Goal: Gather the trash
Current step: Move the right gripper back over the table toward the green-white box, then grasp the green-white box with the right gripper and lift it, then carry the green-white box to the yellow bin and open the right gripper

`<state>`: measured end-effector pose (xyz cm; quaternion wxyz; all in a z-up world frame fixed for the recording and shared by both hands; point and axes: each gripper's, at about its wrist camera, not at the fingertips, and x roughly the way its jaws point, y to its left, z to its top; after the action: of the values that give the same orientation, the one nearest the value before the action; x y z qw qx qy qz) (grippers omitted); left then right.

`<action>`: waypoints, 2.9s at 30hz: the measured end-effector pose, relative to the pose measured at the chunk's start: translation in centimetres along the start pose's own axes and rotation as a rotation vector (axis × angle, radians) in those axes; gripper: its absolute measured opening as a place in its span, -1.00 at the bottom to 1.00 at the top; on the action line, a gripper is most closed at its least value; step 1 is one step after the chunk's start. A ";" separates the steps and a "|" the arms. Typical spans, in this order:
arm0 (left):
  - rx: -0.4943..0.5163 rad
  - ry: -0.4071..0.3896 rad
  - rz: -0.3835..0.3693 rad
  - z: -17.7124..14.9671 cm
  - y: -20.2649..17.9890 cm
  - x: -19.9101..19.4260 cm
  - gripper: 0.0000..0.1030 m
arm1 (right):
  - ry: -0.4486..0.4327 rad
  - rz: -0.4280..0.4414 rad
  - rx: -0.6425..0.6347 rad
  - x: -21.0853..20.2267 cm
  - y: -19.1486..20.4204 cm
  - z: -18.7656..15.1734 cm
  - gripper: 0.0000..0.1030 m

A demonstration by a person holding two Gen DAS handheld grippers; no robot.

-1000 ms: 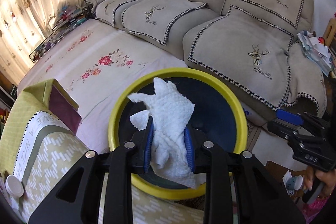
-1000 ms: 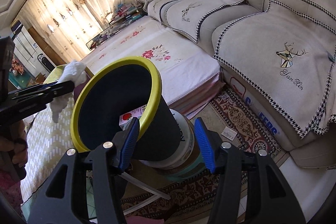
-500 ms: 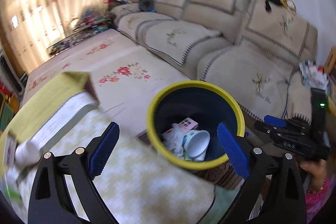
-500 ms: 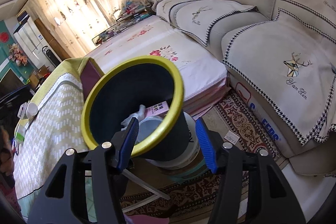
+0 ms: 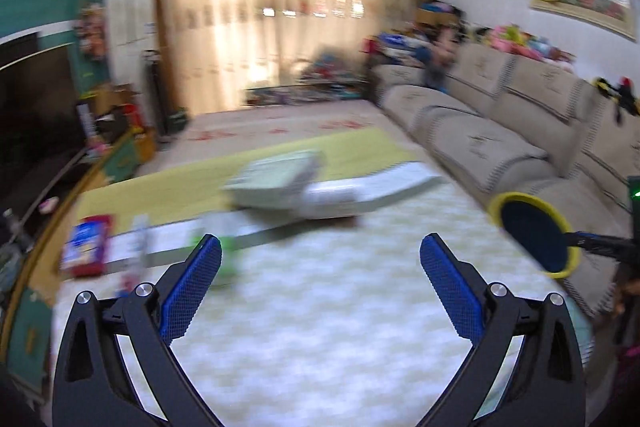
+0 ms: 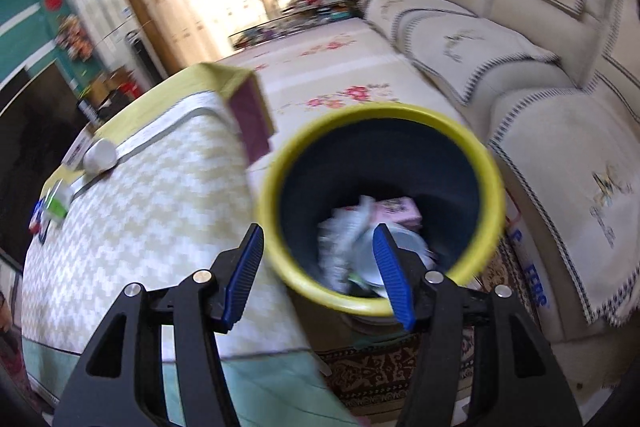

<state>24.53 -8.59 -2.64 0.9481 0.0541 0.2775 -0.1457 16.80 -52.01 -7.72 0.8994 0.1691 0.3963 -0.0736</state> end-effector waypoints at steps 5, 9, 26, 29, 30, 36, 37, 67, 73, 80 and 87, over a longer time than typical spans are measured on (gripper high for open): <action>-0.094 -0.023 0.097 -2.9 7.8 -0.1 0.90 | 0.031 0.081 -0.137 1.9 7.6 2.0 0.06; -0.178 -0.035 0.150 -4.6 11.5 1.2 0.90 | 0.046 0.157 -0.254 3.6 14.3 3.8 0.11; -0.337 -0.050 0.137 -6.0 14.7 0.3 0.90 | -0.015 0.387 -0.758 9.0 35.1 7.9 0.85; -0.319 -0.044 0.135 -6.0 14.2 0.3 0.90 | -0.015 0.384 -0.810 10.9 36.3 8.9 0.86; -0.311 -0.041 0.135 -6.0 14.0 0.4 0.90 | -0.004 0.390 -0.812 11.4 36.3 9.2 0.86; -0.280 -0.033 0.137 -5.9 13.2 0.7 0.90 | 0.064 0.451 -0.826 14.1 36.7 10.0 0.86; -0.280 -0.032 0.134 -5.9 13.2 0.8 0.90 | 0.074 0.464 -0.833 14.4 36.8 9.9 0.86; -0.273 -0.010 0.115 -6.1 13.0 1.7 0.90 | -0.063 0.500 -0.708 7.1 33.2 8.6 0.31; -0.249 -0.018 0.109 -6.1 12.3 1.4 0.90 | -0.131 0.452 -0.565 1.7 26.6 8.0 0.31; -0.195 -0.027 0.114 -6.0 11.1 1.3 0.90 | -0.159 0.224 -0.337 -1.4 14.7 6.0 0.31; -0.137 -0.032 0.123 -6.0 9.9 1.4 0.90 | -0.056 -0.008 -0.085 0.8 3.8 3.0 0.31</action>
<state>25.68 1.59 -8.23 0.9610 0.0036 0.2679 -0.0689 20.41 -49.55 -5.49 0.9162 0.1272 0.3743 -0.0651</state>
